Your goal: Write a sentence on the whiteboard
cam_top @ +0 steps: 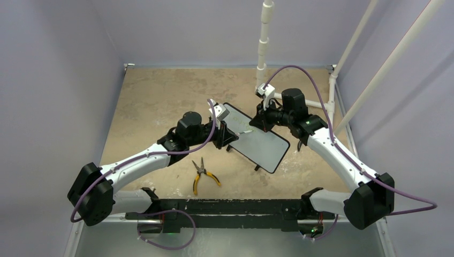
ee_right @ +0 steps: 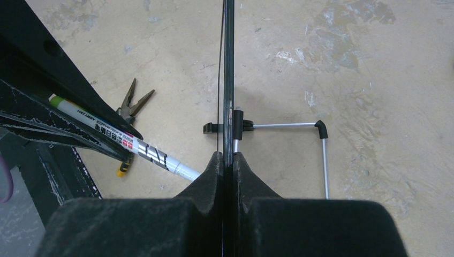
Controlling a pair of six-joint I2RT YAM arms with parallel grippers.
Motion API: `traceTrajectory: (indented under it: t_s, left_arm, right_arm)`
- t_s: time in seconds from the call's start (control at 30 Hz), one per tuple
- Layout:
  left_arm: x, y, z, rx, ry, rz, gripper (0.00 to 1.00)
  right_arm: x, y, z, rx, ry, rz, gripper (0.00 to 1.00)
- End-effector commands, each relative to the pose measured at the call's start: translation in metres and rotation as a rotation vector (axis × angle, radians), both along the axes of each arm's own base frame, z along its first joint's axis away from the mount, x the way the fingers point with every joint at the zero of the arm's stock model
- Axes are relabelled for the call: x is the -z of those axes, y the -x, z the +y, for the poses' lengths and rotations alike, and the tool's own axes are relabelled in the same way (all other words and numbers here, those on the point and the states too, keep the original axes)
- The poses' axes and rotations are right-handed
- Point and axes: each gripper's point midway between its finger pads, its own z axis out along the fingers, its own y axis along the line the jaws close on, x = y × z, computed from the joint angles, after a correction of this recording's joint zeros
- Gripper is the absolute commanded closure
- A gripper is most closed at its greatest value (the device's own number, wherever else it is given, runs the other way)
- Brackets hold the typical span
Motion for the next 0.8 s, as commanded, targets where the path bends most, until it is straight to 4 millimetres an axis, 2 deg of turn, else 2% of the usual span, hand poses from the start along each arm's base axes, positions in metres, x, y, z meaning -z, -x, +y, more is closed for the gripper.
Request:
traceTrajectory:
  t_s: [0.0,0.37,0.63,0.77]
  left_arm:
    - [-0.011,-0.003,-0.004,-0.004,0.023,-0.014,1.00]
    - [0.018,0.003,0.006,-0.015,-0.062,0.045,1.00]
    - [0.013,-0.003,0.015,-0.079,-0.068,0.020,1.00]
    - [0.002,-0.007,0.018,-0.110,-0.046,-0.009,1.00]
  right_arm:
    - [-0.003,0.005,0.006,-0.030,-0.017,-0.001,1.00]
    - [-0.002,0.004,0.005,-0.028,-0.015,0.000,1.00]
    - [-0.002,0.004,0.005,-0.027,-0.014,0.002,1.00]
    - [-0.002,0.005,0.005,-0.028,-0.014,0.003,1.00]
